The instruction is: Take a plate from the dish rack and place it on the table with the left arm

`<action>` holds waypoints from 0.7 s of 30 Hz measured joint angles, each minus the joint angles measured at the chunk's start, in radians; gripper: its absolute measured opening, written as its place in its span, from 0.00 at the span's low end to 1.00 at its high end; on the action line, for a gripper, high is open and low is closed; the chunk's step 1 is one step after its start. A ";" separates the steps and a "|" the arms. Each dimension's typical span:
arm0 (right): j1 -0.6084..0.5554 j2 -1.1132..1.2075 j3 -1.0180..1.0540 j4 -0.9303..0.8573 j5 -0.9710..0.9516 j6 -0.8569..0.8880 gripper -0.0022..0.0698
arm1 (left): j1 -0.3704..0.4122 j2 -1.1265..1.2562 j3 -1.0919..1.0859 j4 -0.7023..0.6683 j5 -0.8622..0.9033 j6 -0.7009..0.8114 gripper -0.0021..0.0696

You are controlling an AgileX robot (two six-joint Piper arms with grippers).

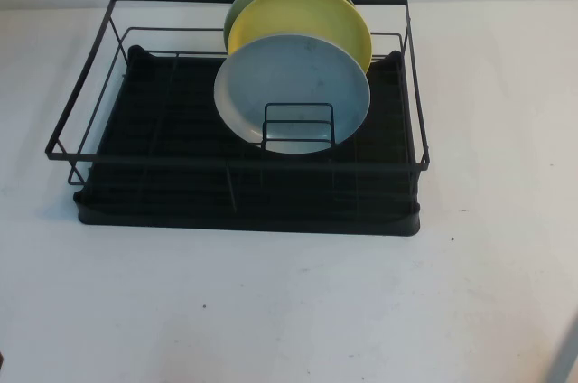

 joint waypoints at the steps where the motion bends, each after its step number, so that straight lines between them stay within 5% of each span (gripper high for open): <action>1: 0.000 0.000 0.000 0.000 0.000 0.000 0.00 | 0.000 0.000 0.000 0.000 0.000 0.000 0.02; 21: 0.000 0.000 0.000 0.001 0.000 0.000 0.00 | 0.000 0.000 0.000 0.000 0.000 -0.011 0.02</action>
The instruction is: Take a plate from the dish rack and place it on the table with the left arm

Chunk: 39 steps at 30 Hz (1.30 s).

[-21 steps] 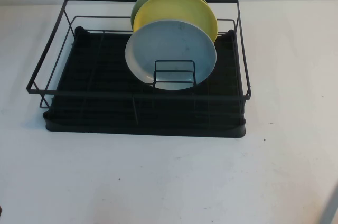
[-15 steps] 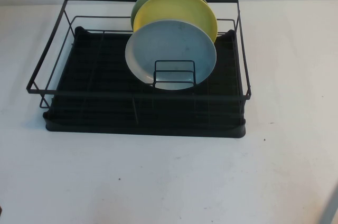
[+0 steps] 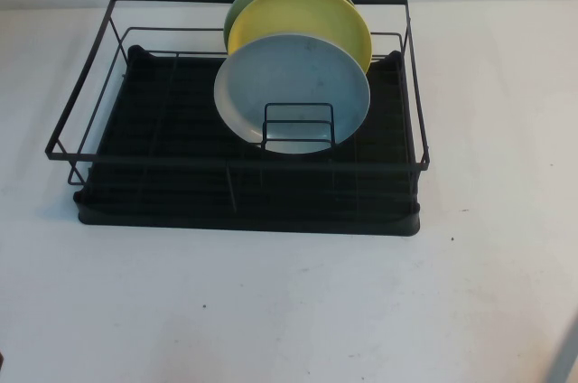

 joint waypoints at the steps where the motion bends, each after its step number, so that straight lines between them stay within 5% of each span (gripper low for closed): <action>1: 0.000 0.000 0.000 0.001 0.000 0.000 0.00 | 0.000 0.000 0.000 0.000 0.000 -0.007 0.02; 14: 0.000 0.000 0.000 0.002 0.000 0.000 0.00 | 0.000 0.000 0.000 -0.163 -0.184 -0.409 0.02; 26: 0.000 0.000 0.000 0.002 0.000 0.000 0.00 | -0.016 0.009 -0.033 -0.154 -0.234 -0.510 0.02; 39: 0.000 0.000 0.000 0.002 0.000 0.000 0.00 | -0.229 0.627 -0.972 -0.081 0.557 0.186 0.02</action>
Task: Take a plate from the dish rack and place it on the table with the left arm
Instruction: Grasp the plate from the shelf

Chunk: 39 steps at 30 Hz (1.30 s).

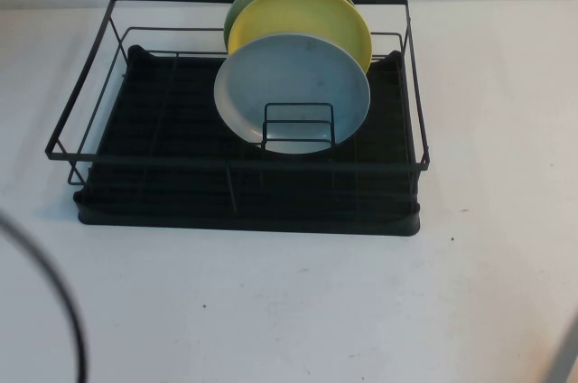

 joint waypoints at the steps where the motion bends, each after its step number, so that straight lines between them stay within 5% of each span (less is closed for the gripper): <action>1: 0.000 0.000 0.000 0.000 0.000 0.000 0.00 | -0.004 0.070 -0.079 -0.008 0.044 0.065 0.02; 8: 0.000 0.000 0.000 0.000 0.000 0.000 0.00 | -0.006 0.565 -0.547 -0.121 0.329 0.466 0.02; 22: 0.000 0.000 0.000 0.000 0.000 0.000 0.00 | -0.016 1.203 -1.142 -0.185 0.359 0.677 0.04; 25: 0.000 0.000 0.000 0.000 0.000 0.000 0.00 | -0.016 1.266 -1.163 -0.197 0.359 0.744 0.16; 31: 0.000 0.000 0.000 0.000 0.000 0.000 0.00 | -0.016 1.325 -1.165 -0.316 0.336 0.875 0.64; 34: 0.000 0.000 0.000 0.000 0.000 0.000 0.00 | -0.016 1.342 -1.171 -0.370 0.306 0.986 0.70; 39: 0.000 0.000 0.000 0.000 0.000 0.000 0.00 | -0.016 1.378 -1.171 -0.409 0.315 1.161 0.65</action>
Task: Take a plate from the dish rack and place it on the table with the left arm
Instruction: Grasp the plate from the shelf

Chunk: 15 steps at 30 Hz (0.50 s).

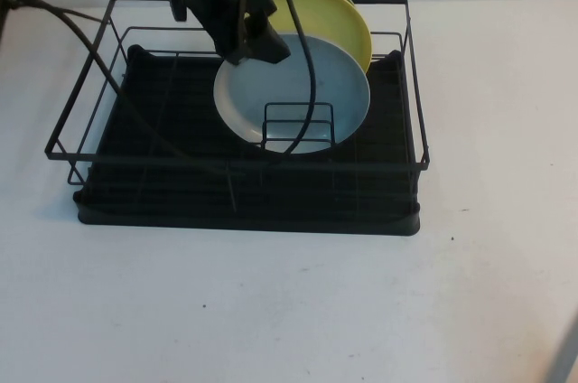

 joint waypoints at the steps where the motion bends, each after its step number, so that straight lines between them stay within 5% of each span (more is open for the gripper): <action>1: 0.000 0.000 0.000 0.000 0.000 0.000 0.00 | 0.000 0.010 0.000 -0.004 0.000 0.029 0.63; 12: 0.000 0.000 0.000 0.000 0.000 0.000 0.00 | 0.000 0.110 0.000 -0.004 -0.138 0.104 0.50; 15: 0.000 0.000 0.000 0.000 0.000 0.000 0.00 | 0.000 0.113 0.000 -0.004 -0.158 0.106 0.35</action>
